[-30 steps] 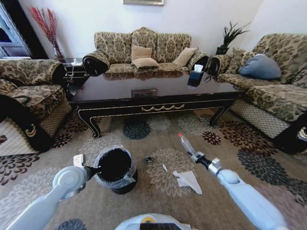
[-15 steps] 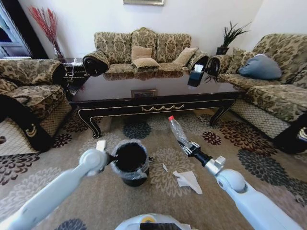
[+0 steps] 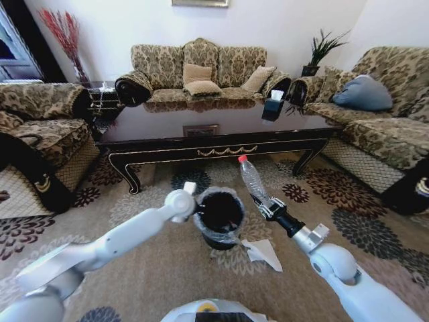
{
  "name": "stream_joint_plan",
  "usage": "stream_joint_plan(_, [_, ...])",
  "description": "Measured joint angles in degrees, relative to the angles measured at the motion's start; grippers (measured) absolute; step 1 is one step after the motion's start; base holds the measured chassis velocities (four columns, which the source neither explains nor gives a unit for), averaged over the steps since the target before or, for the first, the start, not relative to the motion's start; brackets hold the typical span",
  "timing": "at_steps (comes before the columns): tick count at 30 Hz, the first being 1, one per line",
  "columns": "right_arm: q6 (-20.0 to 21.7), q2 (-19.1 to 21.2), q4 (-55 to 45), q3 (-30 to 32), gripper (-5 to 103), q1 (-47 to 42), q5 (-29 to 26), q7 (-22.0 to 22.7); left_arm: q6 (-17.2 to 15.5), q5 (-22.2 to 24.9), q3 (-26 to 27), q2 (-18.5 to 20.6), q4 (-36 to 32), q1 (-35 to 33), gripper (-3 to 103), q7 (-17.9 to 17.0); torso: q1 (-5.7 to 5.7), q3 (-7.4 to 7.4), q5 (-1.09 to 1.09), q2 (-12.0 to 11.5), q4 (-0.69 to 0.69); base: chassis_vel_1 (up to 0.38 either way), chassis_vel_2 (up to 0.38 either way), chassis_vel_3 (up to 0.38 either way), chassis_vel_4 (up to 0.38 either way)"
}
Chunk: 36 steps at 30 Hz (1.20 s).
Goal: Move to the front of the table and pick up the trash from the floor, then place it into the trash bin.
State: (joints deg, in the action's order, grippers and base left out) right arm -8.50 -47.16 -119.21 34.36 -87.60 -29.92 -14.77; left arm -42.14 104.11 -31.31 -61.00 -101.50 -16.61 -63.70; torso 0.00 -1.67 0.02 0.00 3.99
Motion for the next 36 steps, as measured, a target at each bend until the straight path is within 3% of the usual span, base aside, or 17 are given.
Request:
stream_joint_plan(4, [-0.02, -0.4, -0.49, -0.72, 29, -0.54, 0.85, 0.24, 0.0, -0.01, -1.41, -3.35, 1.89, 0.66, 0, -0.47, 0.0, 0.0, -0.01, 0.0, 0.03, 0.0, 0.0, 0.0, 0.0])
stream_joint_plan(22, [-0.54, -2.33, -1.33, -4.2, 26, -2.97, 5.27, -0.2, 0.0, -0.12, -2.52, -7.54, 4.38, 1.28, 0, -1.49, 0.0, 0.01, -0.02, 0.0, 0.05, 0.0, 0.0, 0.0, 0.0])
stream_joint_plan(25, [-0.75, -2.54, -1.12, -3.96, 36, -3.52, 5.73, -0.67, 0.0, -0.06, -2.61, -7.12, 3.88, 1.25, 0, -1.55, 0.0, 0.01, -0.02, 0.0, 0.03, 0.0, 0.0, 0.0, 0.0])
stream_joint_plan(29, [-0.95, -2.92, -0.58, -3.86, 57, -3.82, 6.03, -0.8, 0.0, -0.97, -2.11, -6.44, 3.23, -0.27, 0, -1.73, 0.0, 0.01, -0.02, 0.0, 0.02, 0.0, 0.0, 0.0, 0.0])
stream_joint_plan(31, [-0.97, -2.96, -0.49, -3.92, 57, -3.8, 6.08, -0.81, 0.0, -1.01, -2.07, -6.29, 3.0, -0.48, 0, -1.74, 0.0, 0.01, -0.02, 0.0, 0.03, 0.0, 0.0, 0.0, 0.0])
stream_joint_plan(35, [-0.99, -3.21, -0.28, -4.47, 79, -3.48, 6.15, -0.8, 0.0, -1.39, -1.76, -5.06, 1.6, -1.37, 0, -1.82, 0.0, 0.01, -0.03, 0.0, 0.03, 0.0, 0.0, 0.0, 0.0])
stream_joint_plan(36, [-0.99, -3.21, -0.28, -4.47, 79, -3.48, 6.15, -0.8, 0.0, -1.39, -1.76, -5.06, 1.6, -1.37, 0, -1.82, 0.0, 0.01, -0.03, 0.0, 0.03, 0.0, 0.0, 0.0, 0.0])
